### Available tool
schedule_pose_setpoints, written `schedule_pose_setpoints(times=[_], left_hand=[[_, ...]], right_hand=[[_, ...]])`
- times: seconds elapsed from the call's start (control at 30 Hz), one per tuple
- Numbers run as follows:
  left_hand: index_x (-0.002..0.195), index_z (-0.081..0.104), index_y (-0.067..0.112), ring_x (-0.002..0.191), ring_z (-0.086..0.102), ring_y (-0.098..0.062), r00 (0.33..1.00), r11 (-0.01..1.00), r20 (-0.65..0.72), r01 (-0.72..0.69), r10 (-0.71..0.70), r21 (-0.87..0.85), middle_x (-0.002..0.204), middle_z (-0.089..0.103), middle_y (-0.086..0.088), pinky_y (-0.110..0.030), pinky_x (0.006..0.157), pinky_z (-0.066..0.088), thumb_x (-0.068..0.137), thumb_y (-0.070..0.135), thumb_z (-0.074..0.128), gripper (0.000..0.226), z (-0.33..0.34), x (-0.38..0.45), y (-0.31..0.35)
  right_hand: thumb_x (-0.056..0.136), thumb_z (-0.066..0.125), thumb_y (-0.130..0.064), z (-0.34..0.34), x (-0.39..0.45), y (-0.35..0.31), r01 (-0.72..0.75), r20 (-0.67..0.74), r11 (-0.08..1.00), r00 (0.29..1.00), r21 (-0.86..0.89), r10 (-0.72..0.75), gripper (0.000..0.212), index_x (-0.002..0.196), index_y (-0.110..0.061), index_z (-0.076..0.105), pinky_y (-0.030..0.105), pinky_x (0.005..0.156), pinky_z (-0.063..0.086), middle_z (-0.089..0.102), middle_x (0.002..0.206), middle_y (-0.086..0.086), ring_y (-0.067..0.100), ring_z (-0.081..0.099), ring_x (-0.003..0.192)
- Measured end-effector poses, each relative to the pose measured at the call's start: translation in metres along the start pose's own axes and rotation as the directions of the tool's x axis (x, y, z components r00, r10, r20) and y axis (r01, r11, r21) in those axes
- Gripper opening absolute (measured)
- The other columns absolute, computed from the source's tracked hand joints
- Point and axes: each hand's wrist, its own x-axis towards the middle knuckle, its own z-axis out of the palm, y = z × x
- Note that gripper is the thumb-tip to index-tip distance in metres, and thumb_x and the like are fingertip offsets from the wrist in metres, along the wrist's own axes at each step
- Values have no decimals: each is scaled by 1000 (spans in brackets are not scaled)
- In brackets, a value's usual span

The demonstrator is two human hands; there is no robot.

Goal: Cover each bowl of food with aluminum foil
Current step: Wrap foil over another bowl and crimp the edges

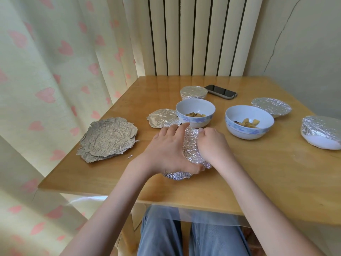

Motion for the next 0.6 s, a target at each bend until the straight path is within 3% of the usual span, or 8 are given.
schedule_pose_setpoints(times=[0.13,0.23,0.3,0.37,0.43,0.5,0.57,0.6], left_hand=[[154,2,26,142,18,-20,1000,1000,7,9,-9,-3,156,22,-2,-34,113,18,35,84,36,136,1,1,-1],[152,-16,30,146,10,-22,998,999,62,1,-3,32,161,12,-7,-36,116,13,44,87,52,140,-3,0,1],[147,-29,36,150,-5,-25,993,1000,116,-7,5,19,163,-6,-13,-41,119,2,53,85,64,141,-6,-1,-1],[144,-32,41,150,-12,-22,997,999,50,-51,51,-4,162,-12,-13,-42,120,-7,54,92,51,132,-8,-4,-7],[151,-19,38,150,-2,-14,985,988,-159,-93,73,-121,163,-1,-5,-35,120,-2,68,88,31,109,-11,-7,-14],[156,8,27,146,19,-10,952,925,-300,-61,-58,-374,159,22,4,-25,113,14,89,73,29,84,-8,-7,-21],[142,41,21,130,43,-13,935,771,-284,-19,-211,-636,137,50,5,-25,102,28,98,61,24,62,0,-2,-24],[133,49,22,123,49,-12,936,715,-258,-10,-238,-699,129,56,4,-28,100,32,97,61,22,59,5,1,-26]], right_hand=[[104,24,-23,-3,-2,-3,-10,25,999,1000,-44,11,41,106,2,57,29,69,28,57,110,19,33,51,100],[103,26,-24,-8,0,-2,9,88,999,996,-41,-5,40,85,-2,54,30,59,31,55,89,15,27,49,79],[103,28,-26,-16,3,-3,33,132,998,991,-56,-26,43,68,-8,45,29,48,26,50,69,8,23,48,64],[103,26,-30,-24,7,-7,79,121,994,990,-70,-71,48,62,-12,41,28,46,23,45,60,4,17,44,56],[104,25,-30,-28,10,-15,142,79,987,987,-74,-136,48,62,-14,40,28,45,24,45,59,4,14,43,54],[105,25,-27,-26,11,-21,187,91,981,979,-52,-181,44,63,-18,38,28,43,25,44,58,4,14,42,52],[104,27,-24,-19,9,-21,208,147,978,968,-4,-205,42,65,-13,38,23,38,23,40,56,3,15,37,47],[104,28,-24,-15,8,-20,208,167,978,964,12,-207,42,66,-10,39,22,37,21,39,54,4,15,35,46]])
